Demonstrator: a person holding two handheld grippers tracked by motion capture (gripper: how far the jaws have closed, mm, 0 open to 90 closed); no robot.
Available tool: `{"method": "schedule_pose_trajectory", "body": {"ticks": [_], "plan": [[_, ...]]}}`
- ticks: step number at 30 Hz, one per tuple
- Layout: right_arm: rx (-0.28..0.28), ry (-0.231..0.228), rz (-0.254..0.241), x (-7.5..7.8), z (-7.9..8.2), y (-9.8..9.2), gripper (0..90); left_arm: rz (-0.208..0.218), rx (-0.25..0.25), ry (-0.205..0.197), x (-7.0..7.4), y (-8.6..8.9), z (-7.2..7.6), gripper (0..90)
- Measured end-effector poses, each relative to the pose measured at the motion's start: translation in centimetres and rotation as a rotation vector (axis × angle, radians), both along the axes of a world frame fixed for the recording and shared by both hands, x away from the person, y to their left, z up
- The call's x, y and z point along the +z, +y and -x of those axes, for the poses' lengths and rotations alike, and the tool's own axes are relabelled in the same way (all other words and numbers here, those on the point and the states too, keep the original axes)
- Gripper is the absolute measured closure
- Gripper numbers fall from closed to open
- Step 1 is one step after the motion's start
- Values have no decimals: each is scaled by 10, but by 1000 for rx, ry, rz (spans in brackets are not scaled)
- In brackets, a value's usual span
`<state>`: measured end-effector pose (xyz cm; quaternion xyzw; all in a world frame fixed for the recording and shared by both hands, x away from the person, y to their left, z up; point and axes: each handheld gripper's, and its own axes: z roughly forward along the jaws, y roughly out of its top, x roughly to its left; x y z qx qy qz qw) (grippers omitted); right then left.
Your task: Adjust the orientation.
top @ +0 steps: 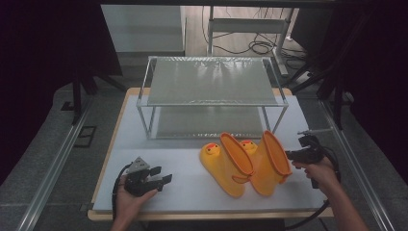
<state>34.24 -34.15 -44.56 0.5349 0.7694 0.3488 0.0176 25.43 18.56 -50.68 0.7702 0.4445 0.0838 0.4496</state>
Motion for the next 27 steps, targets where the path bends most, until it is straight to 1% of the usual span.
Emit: {"method": "schedule_pose_trajectory", "body": {"ticks": [1, 4, 6, 9, 10, 13, 16, 18, 21, 25, 27], "plan": [[8, 9, 3, -8, -2, 2, 835, -2, -1, 0, 0, 0, 0, 401], [30, 28, 13, -23, -5, 7, 849, -5, -2, 2, -1, 0, 0, 400], [37, 30, 20, -29, -7, 10, 854, -6, -3, 2, -1, 0, 0, 400], [45, 40, 12, -38, -11, 13, 868, -9, -3, 2, -1, -1, 0, 401], [49, 47, 12, -40, -11, 15, 873, -9, -3, 1, -1, -1, 0, 400], [66, 48, 16, -45, -12, 19, 883, -10, -4, 1, -1, -1, 0, 400], [86, 55, 10, -49, -12, 25, 887, -11, -6, 0, -1, -1, 0, 400], [87, 42, 19, -51, -11, 27, 890, -12, -10, 1, -1, -2, 0, 400], [86, 40, 5, -52, -11, 25, 891, -14, -10, 2, -2, -3, 0, 400], [80, 38, 7, -52, -12, 27, 892, -15, -15, 3, -2, -5, 0, 400], [82, 30, 7, -52, -13, 28, 892, -16, -16, 3, -2, -5, 0, 400]]}}
